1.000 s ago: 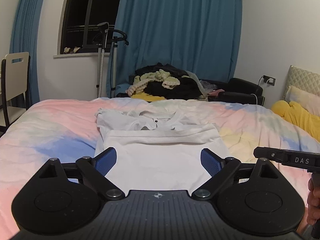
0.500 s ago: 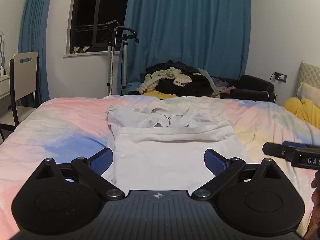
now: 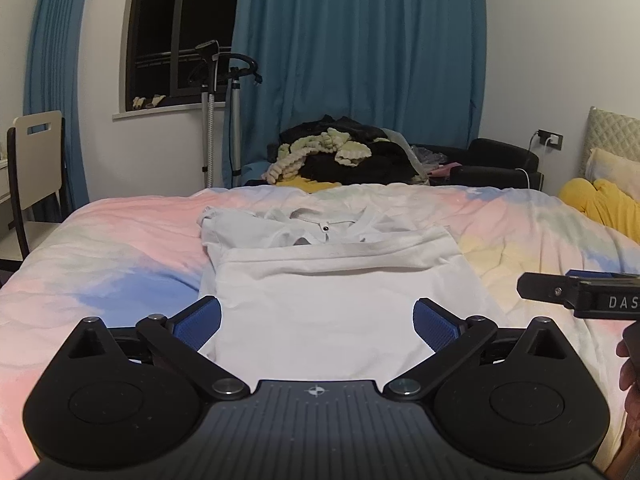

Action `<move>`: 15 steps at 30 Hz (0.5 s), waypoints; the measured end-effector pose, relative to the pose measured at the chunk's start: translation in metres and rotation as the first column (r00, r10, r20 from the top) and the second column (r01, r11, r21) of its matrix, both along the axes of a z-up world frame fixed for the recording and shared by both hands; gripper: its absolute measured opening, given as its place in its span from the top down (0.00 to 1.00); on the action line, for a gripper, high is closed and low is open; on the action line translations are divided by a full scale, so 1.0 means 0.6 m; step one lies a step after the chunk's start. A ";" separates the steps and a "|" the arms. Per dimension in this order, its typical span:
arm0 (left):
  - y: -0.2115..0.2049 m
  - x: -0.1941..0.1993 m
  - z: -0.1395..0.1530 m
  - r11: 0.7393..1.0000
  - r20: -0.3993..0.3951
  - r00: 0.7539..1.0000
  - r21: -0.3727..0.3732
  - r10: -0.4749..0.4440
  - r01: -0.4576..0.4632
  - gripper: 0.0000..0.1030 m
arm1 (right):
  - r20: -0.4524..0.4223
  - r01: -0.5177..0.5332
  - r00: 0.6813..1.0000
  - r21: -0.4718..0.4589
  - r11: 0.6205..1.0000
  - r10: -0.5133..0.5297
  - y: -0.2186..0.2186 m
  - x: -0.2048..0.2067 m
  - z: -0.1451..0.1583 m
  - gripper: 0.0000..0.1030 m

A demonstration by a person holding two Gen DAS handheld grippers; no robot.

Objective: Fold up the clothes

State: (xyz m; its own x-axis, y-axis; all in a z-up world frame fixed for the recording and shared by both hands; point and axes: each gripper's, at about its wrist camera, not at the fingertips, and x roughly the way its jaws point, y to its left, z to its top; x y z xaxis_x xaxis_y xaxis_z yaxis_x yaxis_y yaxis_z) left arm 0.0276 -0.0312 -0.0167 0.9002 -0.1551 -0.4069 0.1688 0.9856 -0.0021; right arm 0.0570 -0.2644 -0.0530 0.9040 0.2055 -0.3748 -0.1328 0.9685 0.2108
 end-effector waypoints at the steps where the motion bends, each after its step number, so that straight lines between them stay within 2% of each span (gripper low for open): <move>1: -0.002 0.000 -0.001 1.000 -0.001 1.000 0.005 -0.003 0.003 0.00 | -0.002 0.001 1.000 0.001 1.000 -0.001 0.000 0.000 0.000 0.00; 4: -0.003 0.002 -0.004 1.000 -0.015 1.000 -0.003 -0.018 0.018 0.00 | -0.023 -0.007 1.000 0.055 0.998 0.008 -0.004 0.002 -0.006 0.00; 7: 0.005 0.009 -0.007 0.998 -0.062 0.997 -0.060 -0.036 0.032 0.00 | -0.046 -0.014 0.999 0.115 0.993 0.020 -0.009 0.005 -0.013 0.00; 9: 0.019 0.018 -0.010 0.991 -0.115 0.993 -0.134 -0.040 0.024 0.00 | -0.061 -0.019 0.998 0.155 0.988 0.028 -0.012 0.007 -0.017 0.00; 12: 0.053 0.036 -0.021 0.957 -0.226 0.973 -0.287 -0.037 -0.030 0.00 | -0.083 -0.024 0.996 0.215 0.976 0.042 -0.016 0.009 -0.023 0.00; 15: 0.095 0.046 -0.033 0.897 -0.309 0.951 -0.427 -0.025 -0.115 0.00 | -0.135 -0.034 0.987 0.343 0.939 0.085 -0.027 0.015 -0.035 0.00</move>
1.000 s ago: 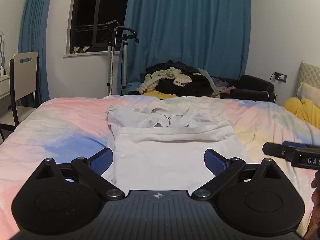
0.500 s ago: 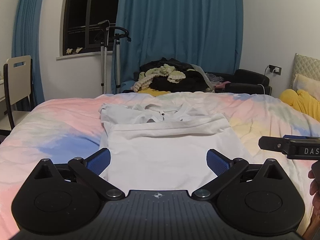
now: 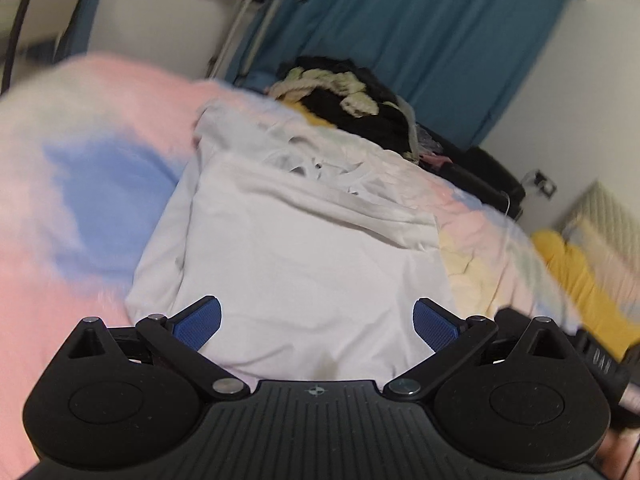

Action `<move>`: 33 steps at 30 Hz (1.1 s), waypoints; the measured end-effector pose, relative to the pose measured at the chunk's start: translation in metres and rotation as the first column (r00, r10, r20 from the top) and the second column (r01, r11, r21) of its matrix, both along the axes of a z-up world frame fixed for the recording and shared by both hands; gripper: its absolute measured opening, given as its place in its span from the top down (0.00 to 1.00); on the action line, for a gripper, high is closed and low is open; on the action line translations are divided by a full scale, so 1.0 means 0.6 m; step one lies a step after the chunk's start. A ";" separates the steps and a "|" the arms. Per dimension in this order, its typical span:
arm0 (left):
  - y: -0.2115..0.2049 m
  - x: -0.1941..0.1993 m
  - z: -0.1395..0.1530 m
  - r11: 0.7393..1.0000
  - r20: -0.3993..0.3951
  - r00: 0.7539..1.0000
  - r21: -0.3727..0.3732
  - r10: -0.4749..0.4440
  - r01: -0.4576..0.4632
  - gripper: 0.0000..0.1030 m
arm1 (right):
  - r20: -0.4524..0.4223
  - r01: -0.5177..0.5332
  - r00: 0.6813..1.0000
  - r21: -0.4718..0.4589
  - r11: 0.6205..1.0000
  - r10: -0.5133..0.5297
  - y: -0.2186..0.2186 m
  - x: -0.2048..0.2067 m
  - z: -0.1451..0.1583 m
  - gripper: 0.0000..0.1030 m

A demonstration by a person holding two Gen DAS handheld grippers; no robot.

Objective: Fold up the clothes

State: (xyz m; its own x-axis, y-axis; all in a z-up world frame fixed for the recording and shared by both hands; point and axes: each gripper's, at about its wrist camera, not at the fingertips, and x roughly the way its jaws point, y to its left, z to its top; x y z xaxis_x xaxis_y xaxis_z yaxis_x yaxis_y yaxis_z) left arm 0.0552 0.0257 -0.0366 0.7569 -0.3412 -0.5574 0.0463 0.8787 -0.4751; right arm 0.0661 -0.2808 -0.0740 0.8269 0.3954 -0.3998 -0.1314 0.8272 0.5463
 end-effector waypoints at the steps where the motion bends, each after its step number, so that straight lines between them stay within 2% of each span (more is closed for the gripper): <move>1: 0.011 0.002 -0.004 0.999 -0.023 1.000 -0.037 0.016 -0.017 0.00 | -0.019 -0.012 1.000 0.041 0.999 0.012 -0.001 0.002 -0.002 0.00; 5: 0.049 0.012 -0.023 0.985 -0.125 0.989 -0.146 0.077 -0.095 0.00 | -0.126 -0.013 0.991 0.239 0.971 0.044 -0.010 0.000 -0.025 0.00; 8: 0.072 0.020 -0.047 0.968 -0.219 0.968 -0.194 0.118 -0.162 0.00 | -0.228 0.016 0.970 0.412 0.911 0.085 -0.013 -0.001 -0.060 0.00; 9: 0.079 0.024 -0.057 0.960 -0.252 0.959 -0.210 0.129 -0.184 0.00 | -0.265 0.041 0.960 0.438 0.898 0.086 -0.013 0.001 -0.073 0.00; 11: 0.092 0.032 -0.082 0.941 -0.317 0.938 -0.251 0.141 -0.227 0.02 | -0.330 0.093 0.941 0.457 0.884 0.072 -0.015 0.007 -0.095 0.01; 13: 0.102 0.038 -0.102 0.919 -0.359 0.920 -0.289 0.156 -0.268 0.02 | -0.360 0.139 0.932 0.454 0.880 0.039 -0.019 0.013 -0.106 0.02; 15: 0.108 0.042 -0.112 0.898 -0.357 0.917 -0.324 0.176 -0.298 0.03 | -0.372 0.173 0.928 0.451 0.875 0.009 -0.022 0.020 -0.113 0.06; 18: 0.113 0.052 -0.115 0.874 -0.331 0.922 -0.364 0.202 -0.322 0.07 | -0.367 0.202 0.930 0.433 0.879 -0.033 -0.025 0.029 -0.115 0.20; 19: 0.112 0.056 -0.115 0.870 -0.323 0.924 -0.374 0.204 -0.323 0.12 | -0.361 0.201 0.932 0.424 0.883 -0.039 -0.024 0.030 -0.112 0.24; 21: 0.109 0.064 -0.117 0.866 -0.320 0.923 -0.376 0.213 -0.330 0.16 | -0.347 0.200 0.936 0.407 0.891 -0.052 -0.022 0.031 -0.105 0.28; 22: 0.107 0.067 -0.118 0.866 -0.322 0.921 -0.369 0.221 -0.337 0.21 | -0.340 0.200 0.939 0.398 0.895 -0.058 -0.021 0.032 -0.102 0.35; 23: 0.106 0.069 -0.118 0.867 -0.323 0.918 -0.360 0.230 -0.344 0.24 | -0.333 0.199 0.941 0.389 0.899 -0.064 -0.020 0.032 -0.098 0.48; 24: 0.106 0.070 -0.118 0.869 -0.325 0.915 -0.349 0.239 -0.351 0.35 | -0.326 0.199 0.943 0.380 0.903 -0.070 -0.019 0.033 -0.095 0.58; 25: 0.107 0.069 -0.118 0.871 -0.330 0.911 -0.335 0.249 -0.359 0.51 | -0.319 0.199 0.945 0.371 0.907 -0.076 -0.018 0.033 -0.091 0.78; 27: 0.113 0.064 -0.118 0.862 -0.338 0.904 -0.338 0.263 -0.377 0.64 | -0.305 0.199 0.948 0.353 0.914 -0.088 -0.017 0.034 -0.084 0.82; 28: 0.118 0.060 -0.118 0.855 -0.338 0.903 -0.351 0.265 -0.382 0.77 | -0.298 0.198 0.950 0.344 0.918 -0.094 -0.016 0.035 -0.081 0.84; 30: 0.123 0.050 -0.110 0.850 -0.321 0.909 -0.366 0.267 -0.379 0.82 | -0.283 0.199 0.953 0.326 0.924 -0.105 -0.014 0.036 -0.074 0.85; 33: 0.122 0.028 -0.080 0.859 -0.266 0.926 -0.370 0.266 -0.353 0.86 | -0.260 0.199 0.958 0.299 0.933 -0.121 -0.011 0.037 -0.063 0.86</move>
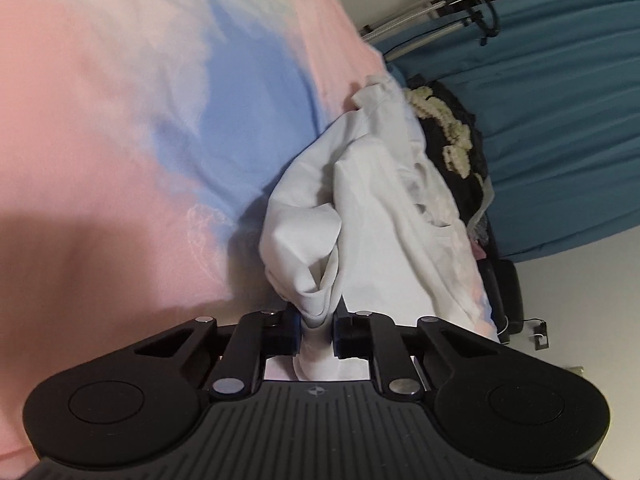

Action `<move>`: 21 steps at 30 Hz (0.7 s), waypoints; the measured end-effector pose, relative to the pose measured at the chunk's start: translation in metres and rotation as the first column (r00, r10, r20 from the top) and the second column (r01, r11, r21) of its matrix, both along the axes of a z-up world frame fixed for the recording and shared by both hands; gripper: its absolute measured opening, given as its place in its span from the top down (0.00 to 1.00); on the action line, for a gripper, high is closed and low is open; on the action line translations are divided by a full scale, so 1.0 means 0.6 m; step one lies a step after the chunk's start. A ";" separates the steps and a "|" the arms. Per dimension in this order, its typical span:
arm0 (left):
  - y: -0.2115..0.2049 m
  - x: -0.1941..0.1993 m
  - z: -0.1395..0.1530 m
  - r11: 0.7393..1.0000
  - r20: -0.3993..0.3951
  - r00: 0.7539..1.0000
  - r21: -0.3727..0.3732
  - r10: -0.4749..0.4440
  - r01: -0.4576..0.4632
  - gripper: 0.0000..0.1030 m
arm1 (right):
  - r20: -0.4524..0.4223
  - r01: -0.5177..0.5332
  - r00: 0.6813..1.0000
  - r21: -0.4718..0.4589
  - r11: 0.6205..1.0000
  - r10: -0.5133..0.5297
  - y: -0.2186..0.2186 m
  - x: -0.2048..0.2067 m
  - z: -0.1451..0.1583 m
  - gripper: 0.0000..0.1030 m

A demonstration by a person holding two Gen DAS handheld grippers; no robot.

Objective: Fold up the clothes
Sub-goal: 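Grasp the folded shirt edge with both grippers and lift it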

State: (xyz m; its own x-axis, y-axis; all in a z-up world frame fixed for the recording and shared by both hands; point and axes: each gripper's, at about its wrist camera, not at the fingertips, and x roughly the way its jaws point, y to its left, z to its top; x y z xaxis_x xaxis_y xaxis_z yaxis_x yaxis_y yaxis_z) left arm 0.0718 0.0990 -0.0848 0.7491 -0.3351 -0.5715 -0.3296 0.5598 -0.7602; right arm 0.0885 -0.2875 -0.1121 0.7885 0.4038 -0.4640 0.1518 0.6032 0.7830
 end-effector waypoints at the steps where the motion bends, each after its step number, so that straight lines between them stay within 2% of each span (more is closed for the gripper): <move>1: 0.001 -0.009 0.012 1.000 0.020 1.000 0.000 -0.002 0.002 0.87 | 0.007 0.003 1.000 -0.011 1.000 -0.002 0.001 0.001 0.003 0.87; 6: 0.025 -0.072 0.074 0.999 0.120 0.993 -0.052 0.010 -0.004 0.88 | 0.063 -0.015 0.998 0.006 1.000 0.014 -0.004 -0.041 0.059 0.87; 9: 0.039 -0.125 0.101 0.994 0.156 0.988 -0.109 0.012 0.005 0.88 | 0.086 -0.016 0.996 0.023 1.000 0.014 -0.013 -0.091 0.093 0.87; 12: 0.043 -0.188 0.125 0.992 0.193 0.981 -0.119 -0.015 0.038 0.88 | 0.094 -0.032 0.995 0.055 0.998 0.027 -0.022 -0.146 0.120 0.87; 17: 0.049 -0.294 0.135 0.980 0.248 0.967 -0.172 -0.059 0.104 0.88 | 0.079 -0.039 0.996 0.137 0.990 0.029 -0.049 -0.259 0.140 0.87; 19: 0.047 -0.313 0.130 0.973 0.242 0.968 -0.199 -0.068 0.119 0.88 | 0.068 -0.033 0.997 0.159 0.987 0.022 -0.060 -0.293 0.144 0.87; 21: 0.041 -0.309 0.132 0.973 0.244 0.966 -0.189 -0.081 0.129 0.88 | 0.045 -0.016 0.999 0.188 0.982 0.007 -0.069 -0.314 0.142 0.87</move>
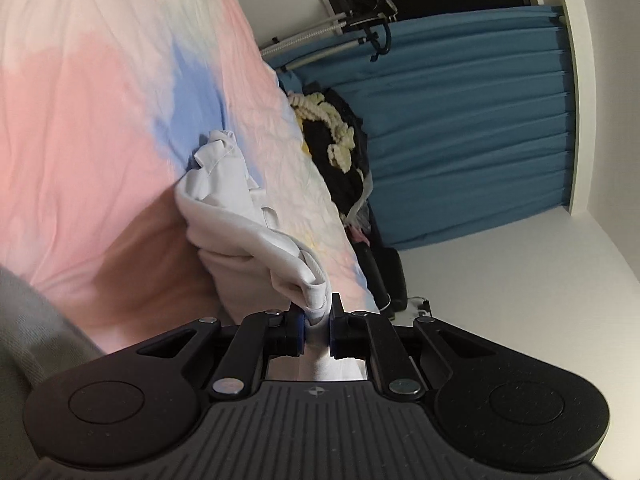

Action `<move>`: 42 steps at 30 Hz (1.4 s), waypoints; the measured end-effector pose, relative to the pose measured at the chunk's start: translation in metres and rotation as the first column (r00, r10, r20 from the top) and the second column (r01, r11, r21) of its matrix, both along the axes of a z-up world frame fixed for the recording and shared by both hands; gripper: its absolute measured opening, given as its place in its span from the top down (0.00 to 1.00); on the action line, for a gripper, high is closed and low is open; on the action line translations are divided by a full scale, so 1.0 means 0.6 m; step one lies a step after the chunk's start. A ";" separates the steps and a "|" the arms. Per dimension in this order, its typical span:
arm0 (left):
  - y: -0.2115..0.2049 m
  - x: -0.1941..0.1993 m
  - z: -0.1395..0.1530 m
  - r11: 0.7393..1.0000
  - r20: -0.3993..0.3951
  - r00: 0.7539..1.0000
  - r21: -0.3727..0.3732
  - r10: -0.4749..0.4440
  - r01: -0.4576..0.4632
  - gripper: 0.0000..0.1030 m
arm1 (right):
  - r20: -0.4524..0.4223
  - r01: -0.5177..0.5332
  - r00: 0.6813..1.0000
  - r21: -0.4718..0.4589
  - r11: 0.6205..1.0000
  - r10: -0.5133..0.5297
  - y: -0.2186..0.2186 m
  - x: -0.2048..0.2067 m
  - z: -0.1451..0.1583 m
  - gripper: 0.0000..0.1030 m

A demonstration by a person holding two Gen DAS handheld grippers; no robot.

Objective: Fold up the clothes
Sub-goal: 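Grasp the folded shirt edge with both grippers and lift it, then fold the lifted shirt over and open both grippers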

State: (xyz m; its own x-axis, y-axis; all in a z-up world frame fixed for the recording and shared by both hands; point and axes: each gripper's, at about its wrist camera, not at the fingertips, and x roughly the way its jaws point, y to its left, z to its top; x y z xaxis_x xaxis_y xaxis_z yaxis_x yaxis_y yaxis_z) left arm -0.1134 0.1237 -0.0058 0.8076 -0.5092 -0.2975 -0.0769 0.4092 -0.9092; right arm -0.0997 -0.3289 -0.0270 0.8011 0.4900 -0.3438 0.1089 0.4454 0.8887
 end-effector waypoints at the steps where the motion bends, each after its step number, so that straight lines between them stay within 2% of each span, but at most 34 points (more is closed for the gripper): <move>1: -0.004 0.008 0.003 1.000 0.008 1.000 0.015 0.001 -0.001 0.88 | -0.005 0.007 1.000 0.013 1.000 -0.007 -0.003 0.000 0.000 0.87; 3: -0.011 0.038 0.008 1.000 0.014 1.000 0.013 0.007 -0.007 0.88 | -0.009 0.021 1.000 0.037 0.999 -0.020 -0.007 0.010 0.002 0.87; 7: -0.015 0.125 0.020 0.999 -0.012 1.000 -0.034 0.020 -0.020 0.88 | -0.037 0.092 0.995 0.158 0.983 -0.088 -0.018 0.063 0.006 0.85; 13: -0.032 0.268 0.039 0.999 -0.037 0.999 0.028 0.035 -0.034 0.88 | -0.066 0.161 0.987 0.224 0.961 -0.150 -0.025 0.195 0.012 0.84; 17: -0.037 0.367 0.011 0.998 -0.088 0.995 0.055 0.039 -0.035 0.88 | -0.129 0.202 0.976 0.209 0.957 -0.177 -0.033 0.302 -0.016 0.83; 22: -0.046 0.472 -0.056 0.992 -0.143 0.989 0.123 0.035 -0.017 0.87 | -0.228 0.221 0.958 0.192 0.956 -0.175 -0.037 0.427 -0.094 0.83; 24: -0.048 0.498 -0.080 0.987 -0.152 0.988 0.162 0.020 0.005 0.87 | -0.217 0.205 0.962 0.183 0.962 -0.164 -0.036 0.435 -0.101 0.83; 27: -0.048 0.524 -0.114 0.986 -0.193 0.981 0.166 0.019 0.013 0.87 | -0.186 0.175 0.972 0.164 0.971 -0.143 -0.034 0.438 -0.105 0.83; 33: -0.057 0.540 -0.116 0.964 -0.181 0.983 0.262 0.001 0.047 0.85 | -0.126 0.115 0.987 0.125 0.985 -0.100 -0.030 0.442 -0.112 0.81; 35: -0.065 0.533 -0.105 0.945 -0.160 0.987 0.321 -0.010 0.061 0.79 | -0.106 0.096 0.991 0.111 0.989 -0.084 -0.029 0.444 -0.114 0.76; 36: -0.070 0.528 -0.097 0.932 -0.148 0.989 0.355 -0.017 0.069 0.68 | -0.096 0.086 0.992 0.104 0.991 -0.076 -0.028 0.445 -0.115 0.72; 37: -0.075 0.521 -0.089 0.917 -0.134 0.991 0.391 -0.022 0.073 0.49 | -0.086 0.077 0.994 0.096 0.992 -0.069 -0.028 0.446 -0.116 0.59; 38: -0.082 0.508 -0.078 0.899 -0.109 0.994 0.432 -0.022 0.067 0.40 | -0.077 0.067 0.995 0.089 0.994 -0.061 -0.027 0.446 -0.117 0.45; 39: -0.090 0.492 -0.065 0.880 -0.073 0.997 0.473 -0.023 0.055 0.30 | -0.067 0.058 0.996 0.082 0.995 -0.052 -0.026 0.447 -0.119 0.40; 40: -0.099 0.475 -0.053 0.855 -0.035 0.999 0.517 -0.028 0.042 0.29 | -0.057 0.048 0.997 0.074 0.996 -0.044 -0.026 0.448 -0.120 0.38; 42: -0.122 0.441 -0.032 0.794 0.029 0.998 0.608 -0.050 0.022 0.27 | 0.019 0.011 1.000 -0.016 1.000 -0.011 -0.009 0.431 -0.094 0.38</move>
